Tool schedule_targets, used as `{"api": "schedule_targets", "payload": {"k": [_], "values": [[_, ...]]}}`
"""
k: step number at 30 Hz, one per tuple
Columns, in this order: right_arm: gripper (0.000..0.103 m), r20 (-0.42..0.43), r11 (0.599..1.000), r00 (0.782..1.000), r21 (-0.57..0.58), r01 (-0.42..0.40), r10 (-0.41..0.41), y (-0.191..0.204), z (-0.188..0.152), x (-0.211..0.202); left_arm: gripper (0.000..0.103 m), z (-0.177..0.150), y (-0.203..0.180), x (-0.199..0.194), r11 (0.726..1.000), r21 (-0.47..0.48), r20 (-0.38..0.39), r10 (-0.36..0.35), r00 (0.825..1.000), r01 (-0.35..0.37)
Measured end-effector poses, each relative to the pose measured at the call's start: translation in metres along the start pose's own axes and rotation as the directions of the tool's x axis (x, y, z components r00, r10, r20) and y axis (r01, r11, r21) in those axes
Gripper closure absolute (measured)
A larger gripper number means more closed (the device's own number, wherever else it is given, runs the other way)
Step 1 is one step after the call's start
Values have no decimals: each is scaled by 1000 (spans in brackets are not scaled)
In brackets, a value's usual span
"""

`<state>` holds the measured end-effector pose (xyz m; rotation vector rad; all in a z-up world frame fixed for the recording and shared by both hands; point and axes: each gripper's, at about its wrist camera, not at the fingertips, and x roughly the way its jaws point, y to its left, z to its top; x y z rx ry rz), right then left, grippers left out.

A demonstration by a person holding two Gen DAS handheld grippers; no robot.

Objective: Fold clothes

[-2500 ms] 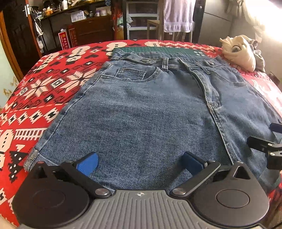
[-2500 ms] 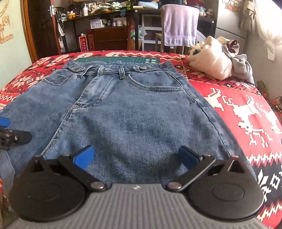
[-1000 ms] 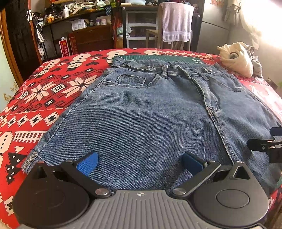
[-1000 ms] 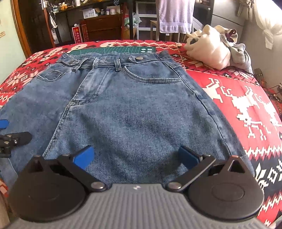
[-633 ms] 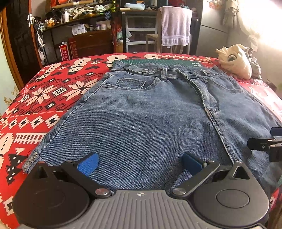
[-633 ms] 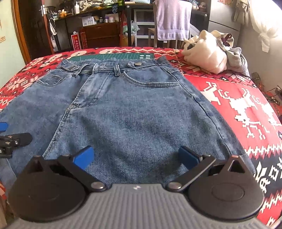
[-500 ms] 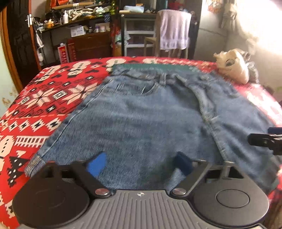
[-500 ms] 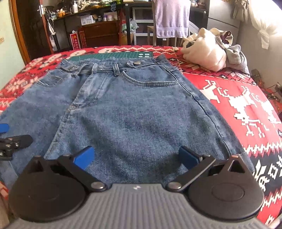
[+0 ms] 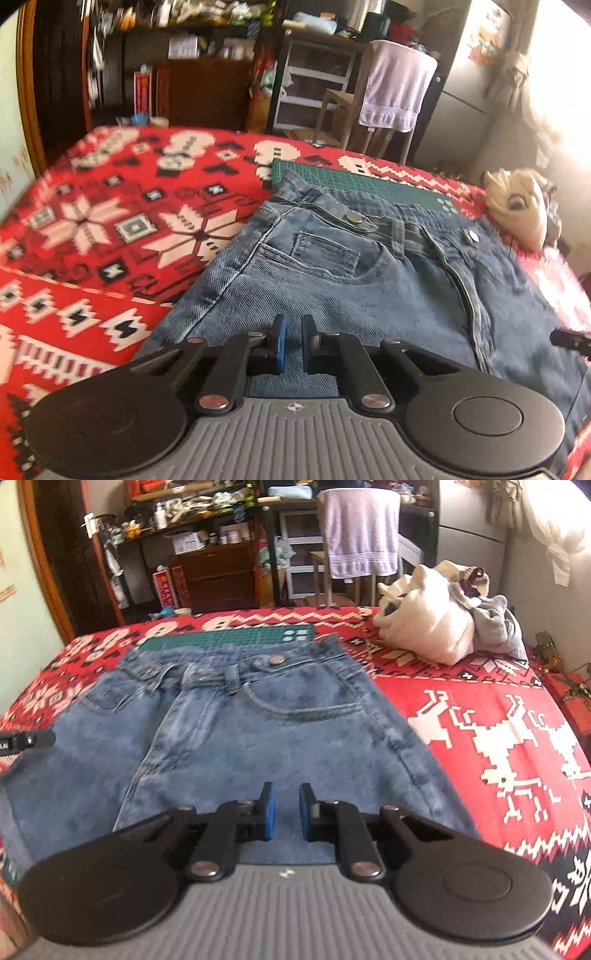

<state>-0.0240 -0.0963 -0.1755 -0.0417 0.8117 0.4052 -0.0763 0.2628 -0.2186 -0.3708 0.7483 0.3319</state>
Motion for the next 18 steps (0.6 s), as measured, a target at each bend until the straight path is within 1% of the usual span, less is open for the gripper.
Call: {"api": "schedule_targets", "payload": {"k": [3,7,9,10,12,14,16,18], "values": [[88,5,999,1000,31,5,-5,-10,4,6,98,3,8,5,1000,-21,-5,-7,1000,7],[88,-19,1000,1000,26,18,-18,-14,5,14,97,-3,19,0,998,-65,-7,19,1000,-20],[88,-19,1000,1000,2,16,-16,-6,8,11,97,-8,26,-5,995,-90,-7,31,999,-32],[88,-12,1000,1000,-28,4,-5,2,11,9,98,-10,30,-7,994,-105,-7,25,1000,-26],[88,2,995,1000,-93,-20,20,20,18,5,98,-14,35,-12,992,-124,-8,15,1000,-16],[88,-4,987,997,-142,-81,81,42,25,7,98,-16,36,-15,992,-124,-10,18,1000,-19],[88,-18,971,989,-187,-148,147,66,32,11,98,-20,39,-18,991,-134,-4,17,1000,-18],[88,-42,949,977,-230,-214,210,93,36,19,98,-23,43,-20,988,-153,3,11,1000,-10]]}}
